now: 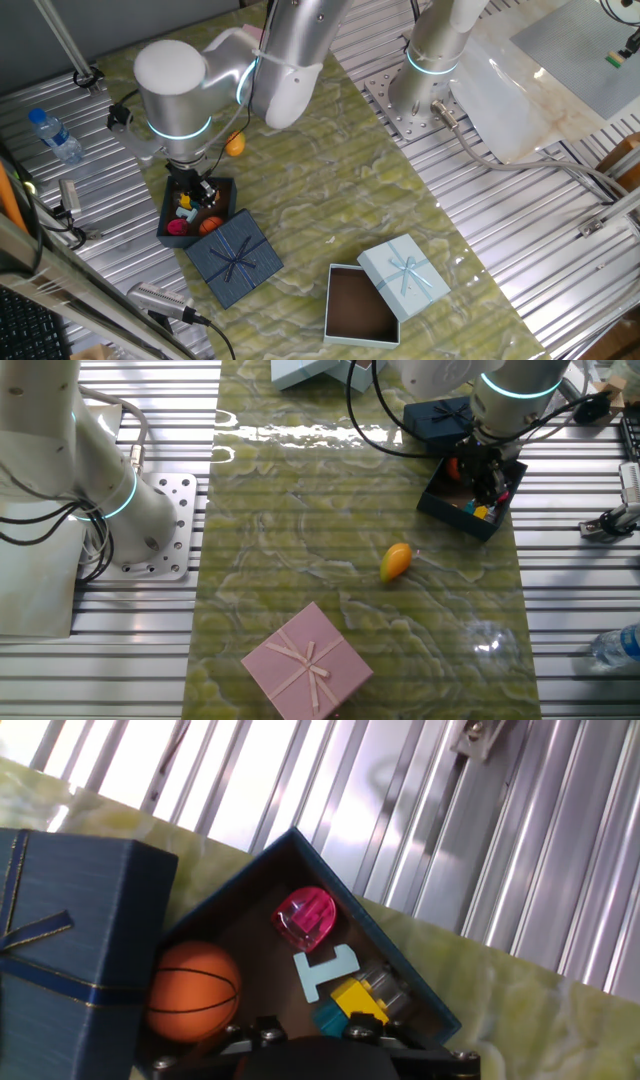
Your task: Take everything out of the gift box
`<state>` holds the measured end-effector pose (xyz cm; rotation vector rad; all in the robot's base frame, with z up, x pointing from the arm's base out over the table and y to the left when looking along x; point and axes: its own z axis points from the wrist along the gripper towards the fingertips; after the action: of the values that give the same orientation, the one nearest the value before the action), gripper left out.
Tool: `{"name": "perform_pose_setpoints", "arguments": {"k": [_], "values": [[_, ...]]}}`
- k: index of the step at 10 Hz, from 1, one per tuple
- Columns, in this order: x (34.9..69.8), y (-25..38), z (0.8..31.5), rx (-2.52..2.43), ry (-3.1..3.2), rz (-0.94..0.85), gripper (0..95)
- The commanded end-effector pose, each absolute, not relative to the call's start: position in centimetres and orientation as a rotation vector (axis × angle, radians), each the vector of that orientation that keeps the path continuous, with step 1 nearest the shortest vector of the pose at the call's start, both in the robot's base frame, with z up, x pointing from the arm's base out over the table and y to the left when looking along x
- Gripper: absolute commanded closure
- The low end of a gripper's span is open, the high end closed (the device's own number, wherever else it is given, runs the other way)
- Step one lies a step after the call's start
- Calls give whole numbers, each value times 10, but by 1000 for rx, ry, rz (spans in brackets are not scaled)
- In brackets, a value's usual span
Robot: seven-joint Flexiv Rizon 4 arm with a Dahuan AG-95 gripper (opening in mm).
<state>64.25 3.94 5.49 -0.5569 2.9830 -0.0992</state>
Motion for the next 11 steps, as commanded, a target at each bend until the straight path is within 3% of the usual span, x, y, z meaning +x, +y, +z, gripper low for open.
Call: {"name": "perform_pose_setpoints", "arguments": {"k": [1, 11], "values": [[643, 41, 51, -549, 2988, -139, 570], [645, 52, 40, -515, 2986, -145, 570]]}}
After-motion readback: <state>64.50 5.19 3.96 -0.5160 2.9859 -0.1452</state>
